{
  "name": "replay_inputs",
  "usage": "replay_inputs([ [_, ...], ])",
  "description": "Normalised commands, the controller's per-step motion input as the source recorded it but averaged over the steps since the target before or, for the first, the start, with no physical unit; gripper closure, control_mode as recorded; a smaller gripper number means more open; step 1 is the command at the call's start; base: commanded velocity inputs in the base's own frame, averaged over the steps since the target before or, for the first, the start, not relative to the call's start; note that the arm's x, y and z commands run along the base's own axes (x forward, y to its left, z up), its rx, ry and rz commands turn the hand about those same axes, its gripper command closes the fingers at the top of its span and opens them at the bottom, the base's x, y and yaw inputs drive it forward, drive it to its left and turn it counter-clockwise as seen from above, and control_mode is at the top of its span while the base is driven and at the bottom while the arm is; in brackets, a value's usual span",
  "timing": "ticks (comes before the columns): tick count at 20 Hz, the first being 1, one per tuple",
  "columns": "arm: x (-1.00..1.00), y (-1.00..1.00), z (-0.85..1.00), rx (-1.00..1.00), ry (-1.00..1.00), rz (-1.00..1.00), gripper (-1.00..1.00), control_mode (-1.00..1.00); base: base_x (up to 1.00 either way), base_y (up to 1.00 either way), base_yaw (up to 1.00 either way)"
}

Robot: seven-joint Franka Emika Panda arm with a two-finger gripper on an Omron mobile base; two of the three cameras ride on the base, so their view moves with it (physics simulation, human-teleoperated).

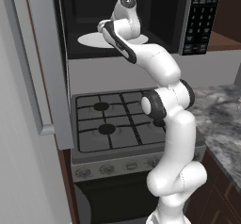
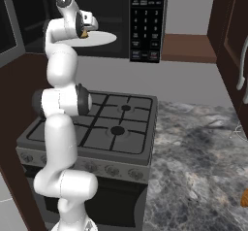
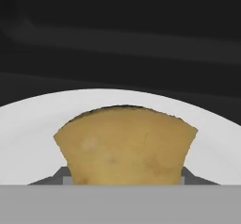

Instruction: Place the sponge inside the microwave to prepare for sanitizing.

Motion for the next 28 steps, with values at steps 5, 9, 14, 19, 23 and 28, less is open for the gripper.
replay_inputs([
  [5, 0.00, 0.00, -0.07, 0.00, 0.00, 0.00, -1.00, -1.00, 0.00, 0.00, 0.00],
  [9, 0.00, 0.00, 0.00, 0.00, 0.00, 0.00, -1.00, -1.00, 0.00, 0.00, 0.00],
  [14, -0.03, 0.00, 0.00, 0.00, 0.00, -0.01, -1.00, -1.00, 0.00, 0.00, 0.00],
  [19, -0.26, 0.00, 0.12, 0.00, 0.00, -0.03, -1.00, -1.00, 0.00, 0.00, 0.00],
  [23, -0.60, -0.01, 0.24, 0.00, 0.00, -0.04, -1.00, -1.00, 0.00, 0.00, 0.00],
  [28, -0.94, -0.22, 0.00, 0.00, -0.05, -0.01, -1.00, -1.00, 0.00, 0.00, 0.00],
])
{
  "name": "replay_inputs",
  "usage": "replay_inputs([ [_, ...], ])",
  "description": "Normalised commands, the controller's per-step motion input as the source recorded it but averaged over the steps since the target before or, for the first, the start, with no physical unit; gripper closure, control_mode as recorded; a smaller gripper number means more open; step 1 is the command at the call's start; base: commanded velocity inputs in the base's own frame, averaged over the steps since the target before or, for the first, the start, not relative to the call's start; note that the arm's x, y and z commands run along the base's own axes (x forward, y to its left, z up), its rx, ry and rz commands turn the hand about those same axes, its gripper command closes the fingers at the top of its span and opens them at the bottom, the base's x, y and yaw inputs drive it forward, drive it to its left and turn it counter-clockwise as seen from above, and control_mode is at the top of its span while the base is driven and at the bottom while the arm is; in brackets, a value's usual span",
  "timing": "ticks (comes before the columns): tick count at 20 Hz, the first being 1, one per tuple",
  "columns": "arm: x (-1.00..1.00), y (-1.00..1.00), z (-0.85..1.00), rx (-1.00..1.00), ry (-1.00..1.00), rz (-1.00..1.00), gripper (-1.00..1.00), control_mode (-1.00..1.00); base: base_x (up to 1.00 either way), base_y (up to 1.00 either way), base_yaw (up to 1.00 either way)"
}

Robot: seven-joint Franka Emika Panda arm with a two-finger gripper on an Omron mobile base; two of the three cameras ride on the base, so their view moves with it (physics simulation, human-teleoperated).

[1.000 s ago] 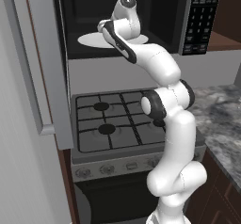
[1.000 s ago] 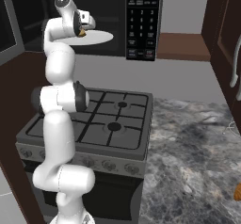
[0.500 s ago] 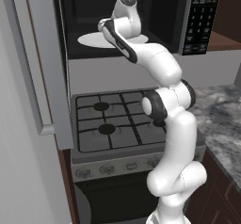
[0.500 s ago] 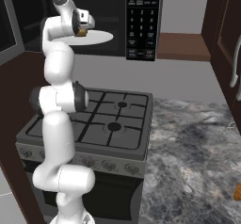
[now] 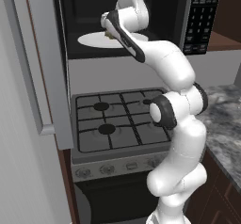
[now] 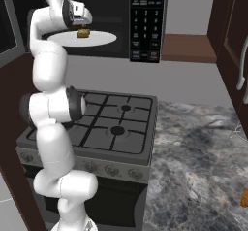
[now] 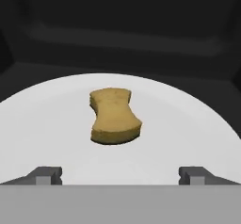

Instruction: Place the sponge inside the microwave to prepare for sanitizing.

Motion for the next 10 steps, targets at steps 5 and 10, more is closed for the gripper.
replay_inputs([
  [5, -0.92, -0.49, 0.00, 0.01, -0.05, -0.03, -1.00, -1.00, 0.00, 0.00, 0.00],
  [10, -1.00, -0.31, 0.00, 0.08, -0.11, 0.00, -1.00, -1.00, 0.00, 0.00, 0.00],
])
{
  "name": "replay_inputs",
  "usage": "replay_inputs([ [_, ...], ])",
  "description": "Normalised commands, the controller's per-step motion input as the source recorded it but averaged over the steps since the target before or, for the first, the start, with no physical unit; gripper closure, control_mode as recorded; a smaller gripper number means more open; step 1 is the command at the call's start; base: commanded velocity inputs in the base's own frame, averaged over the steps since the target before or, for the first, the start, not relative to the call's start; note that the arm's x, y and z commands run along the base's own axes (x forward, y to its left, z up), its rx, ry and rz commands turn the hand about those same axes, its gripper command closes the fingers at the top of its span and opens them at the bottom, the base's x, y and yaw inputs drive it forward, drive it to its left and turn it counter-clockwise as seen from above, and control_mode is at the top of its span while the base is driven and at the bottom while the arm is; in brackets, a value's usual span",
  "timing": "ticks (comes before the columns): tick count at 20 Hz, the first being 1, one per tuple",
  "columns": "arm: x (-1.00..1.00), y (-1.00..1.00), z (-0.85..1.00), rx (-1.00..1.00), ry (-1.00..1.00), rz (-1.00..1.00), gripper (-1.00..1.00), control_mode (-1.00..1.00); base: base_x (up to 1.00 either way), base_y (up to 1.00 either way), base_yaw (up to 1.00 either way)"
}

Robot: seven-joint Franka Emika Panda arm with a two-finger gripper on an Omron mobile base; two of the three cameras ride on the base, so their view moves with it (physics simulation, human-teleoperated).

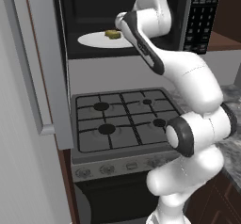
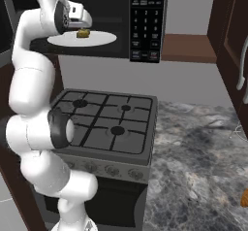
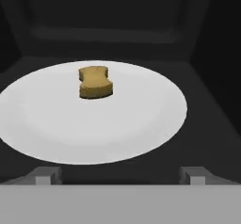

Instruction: Place the sponge inside the microwave to prepare for sanitizing.

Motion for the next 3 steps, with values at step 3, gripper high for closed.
replay_inputs([
  [3, -0.90, -0.21, 0.00, 0.07, -0.07, 0.00, -1.00, -1.00, 0.00, 0.00, 0.00],
])
